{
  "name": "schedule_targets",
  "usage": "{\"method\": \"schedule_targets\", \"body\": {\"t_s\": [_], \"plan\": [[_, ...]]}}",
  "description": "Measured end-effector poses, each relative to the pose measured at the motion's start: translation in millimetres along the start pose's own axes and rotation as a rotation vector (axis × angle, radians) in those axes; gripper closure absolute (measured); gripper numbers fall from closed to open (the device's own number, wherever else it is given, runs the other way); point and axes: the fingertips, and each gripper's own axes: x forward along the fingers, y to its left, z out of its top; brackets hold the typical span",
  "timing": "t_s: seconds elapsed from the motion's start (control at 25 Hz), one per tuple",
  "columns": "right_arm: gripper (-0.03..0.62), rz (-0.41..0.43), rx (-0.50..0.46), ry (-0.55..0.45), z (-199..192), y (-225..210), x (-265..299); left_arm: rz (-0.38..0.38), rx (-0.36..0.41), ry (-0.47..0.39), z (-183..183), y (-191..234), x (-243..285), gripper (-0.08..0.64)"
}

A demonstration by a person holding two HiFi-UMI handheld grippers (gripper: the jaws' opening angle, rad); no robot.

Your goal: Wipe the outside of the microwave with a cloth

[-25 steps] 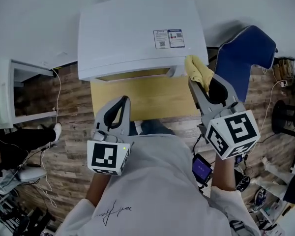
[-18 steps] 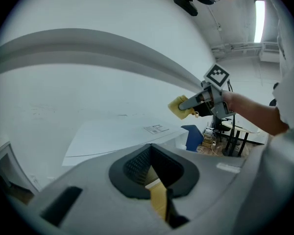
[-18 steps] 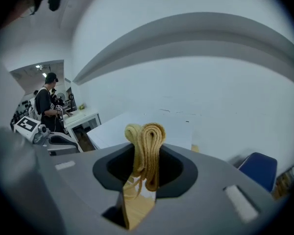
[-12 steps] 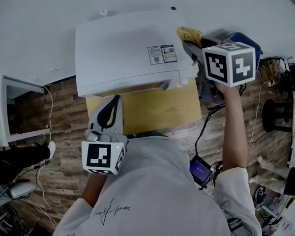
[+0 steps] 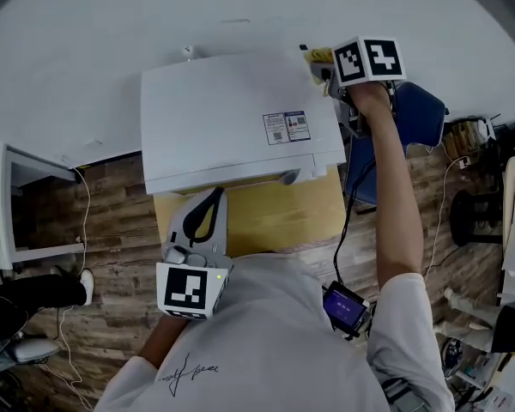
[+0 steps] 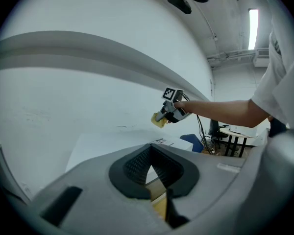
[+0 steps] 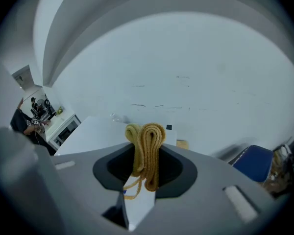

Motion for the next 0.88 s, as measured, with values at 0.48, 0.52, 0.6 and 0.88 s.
{"method": "schedule_targets", "body": {"t_s": [0.48,0.52,0.6,0.88], "plan": [[0.476,-0.176,-0.039,0.199,12.6,-54.9,38.0,0.042,0.028,-0.009,4.8,14.2,-15.3,0.565],[0.476,-0.179,-0.044,0.211,10.4,-54.6,40.9,0.039,0.025,-0.007,4.4,13.2,-16.1,0.565],[0.476,-0.188,-0.051,0.231,6.0,-54.5,47.0,0.032,0.022,-0.001,5.0,12.0,-17.0,0.565],[0.476,-0.203,-0.024,0.247,1.6,-56.0,53.8,0.035,0.011,-0.014,7.8,17.5,-18.4,0.565]]}}
